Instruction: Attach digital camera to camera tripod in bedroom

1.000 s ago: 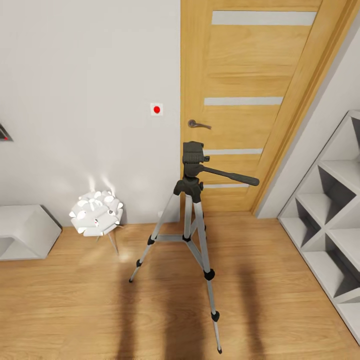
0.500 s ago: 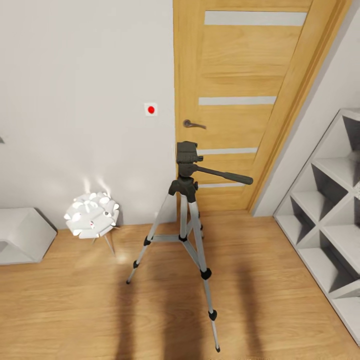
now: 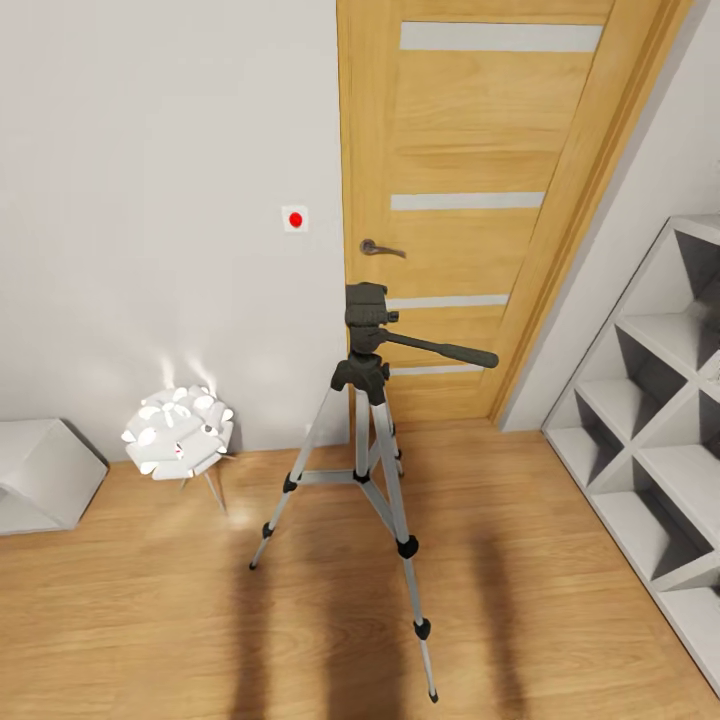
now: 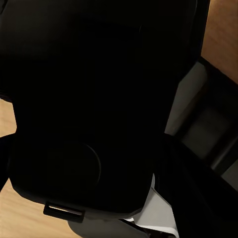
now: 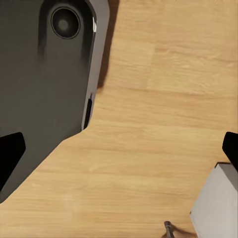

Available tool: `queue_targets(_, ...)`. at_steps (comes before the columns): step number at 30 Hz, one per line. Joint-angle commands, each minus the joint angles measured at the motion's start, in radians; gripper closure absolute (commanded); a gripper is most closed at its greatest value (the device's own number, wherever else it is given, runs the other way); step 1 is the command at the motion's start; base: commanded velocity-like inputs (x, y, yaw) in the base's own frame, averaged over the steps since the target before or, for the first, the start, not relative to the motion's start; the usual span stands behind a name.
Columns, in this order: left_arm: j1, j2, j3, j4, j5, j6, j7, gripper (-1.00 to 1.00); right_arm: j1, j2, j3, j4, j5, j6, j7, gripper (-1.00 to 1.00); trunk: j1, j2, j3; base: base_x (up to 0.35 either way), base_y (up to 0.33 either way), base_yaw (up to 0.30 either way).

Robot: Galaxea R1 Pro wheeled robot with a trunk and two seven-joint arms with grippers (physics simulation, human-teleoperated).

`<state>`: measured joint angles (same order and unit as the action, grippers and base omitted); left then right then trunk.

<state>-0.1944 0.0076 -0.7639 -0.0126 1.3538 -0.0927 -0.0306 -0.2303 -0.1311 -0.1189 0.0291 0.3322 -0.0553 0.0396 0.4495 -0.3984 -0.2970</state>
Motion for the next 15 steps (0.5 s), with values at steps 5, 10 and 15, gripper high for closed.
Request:
queue_targets(5, 0.000, -0.009, -0.012, 0.002, 0.013, -0.002, -0.002, 1.00, 0.016, -0.018, -0.026, 0.001, 0.004, -0.024, -0.002, -1.00, 0.000, -0.002, -0.002, 0.000, 0.000, 0.000)
queue_targets(10, 0.000, -0.009, -0.012, 0.002, 0.013, -0.002, -0.002, 1.00, 0.044, -0.018, -0.043, 0.010, 0.005, -0.052, -0.006, -1.00, 0.000, -0.002, -0.002, 0.000, 0.000, 0.000)
queue_targets(15, 0.000, -0.009, -0.012, 0.002, 0.013, -0.002, -0.002, 1.00, 0.073, -0.016, -0.033, -0.018, 0.026, -0.039, -0.006, -1.00, 0.000, -0.002, -0.002, 0.000, 0.000, 0.000)
